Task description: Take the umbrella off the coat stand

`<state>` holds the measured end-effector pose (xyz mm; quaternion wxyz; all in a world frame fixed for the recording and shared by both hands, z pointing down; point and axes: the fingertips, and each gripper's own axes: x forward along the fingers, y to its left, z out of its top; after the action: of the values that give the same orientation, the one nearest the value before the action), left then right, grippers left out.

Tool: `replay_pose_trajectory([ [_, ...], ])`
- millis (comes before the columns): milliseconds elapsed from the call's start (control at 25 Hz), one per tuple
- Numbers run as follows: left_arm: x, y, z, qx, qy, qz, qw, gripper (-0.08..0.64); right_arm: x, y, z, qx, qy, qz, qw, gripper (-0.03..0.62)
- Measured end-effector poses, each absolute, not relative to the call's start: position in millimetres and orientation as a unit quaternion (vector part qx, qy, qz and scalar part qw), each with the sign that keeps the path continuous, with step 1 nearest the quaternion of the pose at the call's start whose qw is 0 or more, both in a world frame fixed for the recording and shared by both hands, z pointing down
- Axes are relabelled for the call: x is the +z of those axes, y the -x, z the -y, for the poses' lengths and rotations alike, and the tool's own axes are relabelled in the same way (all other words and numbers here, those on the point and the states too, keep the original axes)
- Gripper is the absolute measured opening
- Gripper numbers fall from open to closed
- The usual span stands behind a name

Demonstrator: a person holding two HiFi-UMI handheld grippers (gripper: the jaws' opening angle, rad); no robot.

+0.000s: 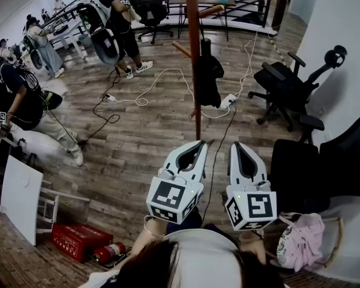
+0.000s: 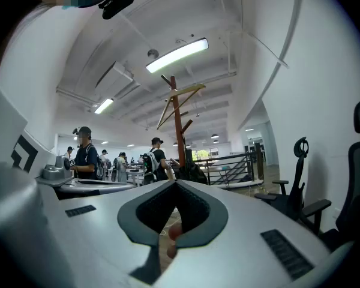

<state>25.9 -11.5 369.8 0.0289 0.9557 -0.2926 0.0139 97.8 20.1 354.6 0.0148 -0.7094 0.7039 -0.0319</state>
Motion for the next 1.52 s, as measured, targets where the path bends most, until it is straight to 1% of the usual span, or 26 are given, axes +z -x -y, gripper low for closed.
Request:
replay_pose_trajectory([
  [160, 368.5, -18.8, 25.2, 0.013, -0.957, 0.288, 0.028, 0.009, 351.4, -88.2, -7.4, -0.027, 0.705, -0.708, 0.015, 0.035],
  [400, 373.2, -16.7, 41.1, 0.014, -0.961, 0.274, 0.038, 0.009, 346.5, -81.6, 9.5, -0.029, 0.702, -0.711, 0.039, 0.037],
  [720, 376.6, -7.2, 57.4, 0.013, -0.963, 0.267, 0.043, 0.009, 346.0, -72.4, 27.4, -0.016, 0.708, -0.705, 0.032, 0.037],
  [920, 376.8, -0.2, 66.8, 0.013, -0.962, 0.267, 0.05, 0.009, 346.3, -64.8, 39.2, -0.003, 0.713, -0.701, 0.012, 0.037],
  [1160, 380.1, 3.3, 80.0, 0.008, -0.959, 0.274, 0.071, 0.009, 349.3, -69.2, 50.4, -0.007, 0.718, -0.696, 0.008, 0.037],
  [1520, 376.2, -3.1, 94.0, 0.007, -0.956, 0.288, 0.062, 0.009, 347.8, -77.1, 74.7, -0.009, 0.706, -0.709, 0.006, 0.04],
])
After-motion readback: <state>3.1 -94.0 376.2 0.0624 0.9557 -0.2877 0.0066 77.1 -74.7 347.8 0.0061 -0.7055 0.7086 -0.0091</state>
